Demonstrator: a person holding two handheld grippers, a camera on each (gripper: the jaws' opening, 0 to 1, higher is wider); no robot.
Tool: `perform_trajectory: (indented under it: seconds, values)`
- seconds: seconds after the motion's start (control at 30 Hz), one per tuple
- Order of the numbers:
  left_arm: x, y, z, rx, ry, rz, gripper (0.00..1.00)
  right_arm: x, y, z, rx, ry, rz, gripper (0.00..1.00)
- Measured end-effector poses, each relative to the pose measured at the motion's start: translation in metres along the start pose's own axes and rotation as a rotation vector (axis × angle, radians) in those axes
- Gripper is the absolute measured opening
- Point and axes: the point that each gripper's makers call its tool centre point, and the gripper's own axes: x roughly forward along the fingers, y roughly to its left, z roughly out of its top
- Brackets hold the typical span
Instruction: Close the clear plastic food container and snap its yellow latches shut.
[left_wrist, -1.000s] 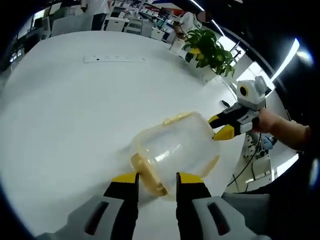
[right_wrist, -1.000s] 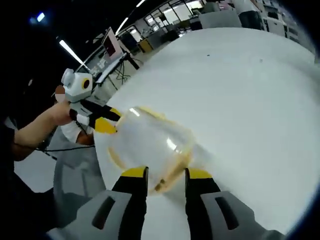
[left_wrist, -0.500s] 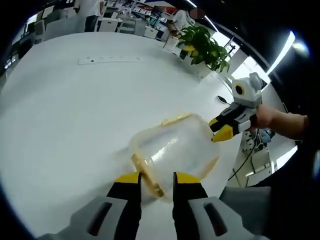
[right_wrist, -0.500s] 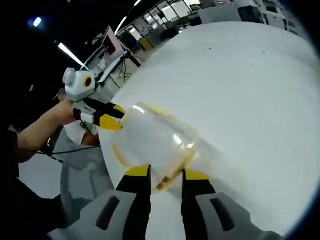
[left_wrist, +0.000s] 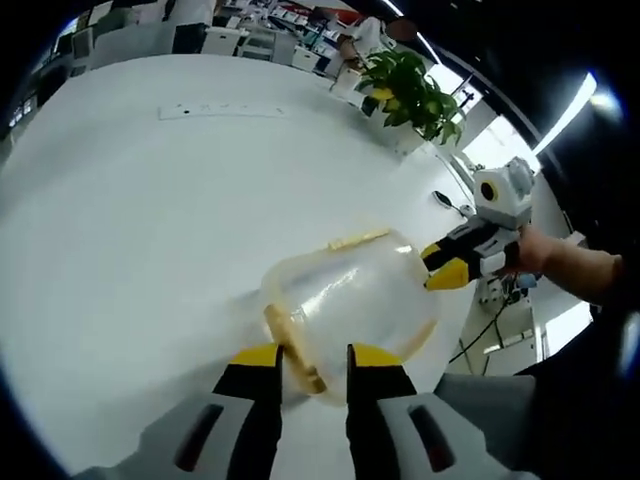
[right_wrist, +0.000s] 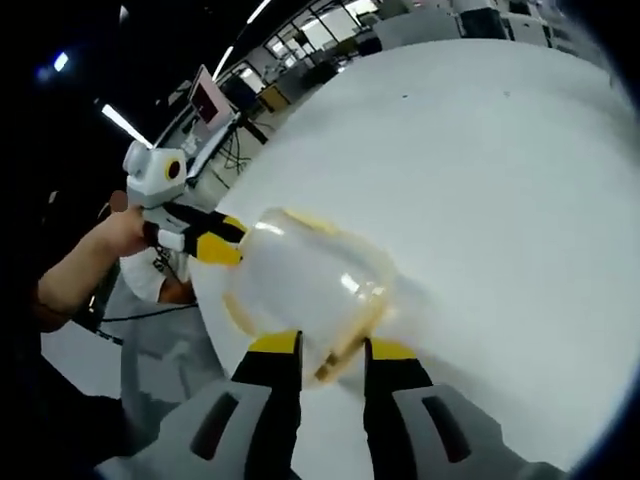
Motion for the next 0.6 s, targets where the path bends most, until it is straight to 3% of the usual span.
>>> perform_trajectory:
  seconds: [0.17, 0.6]
  values:
    - [0.0007, -0.0017, 0.0000, 0.010, -0.010, 0.000, 0.18, -0.0013, 0.0009, -0.0017, 0.022, -0.001, -0.005, 0.20]
    - [-0.0010, -0.0021, 0.0029, 0.126, -0.066, 0.039, 0.20, -0.0024, 0.0028, 0.0016, -0.020, 0.028, -0.127, 0.22]
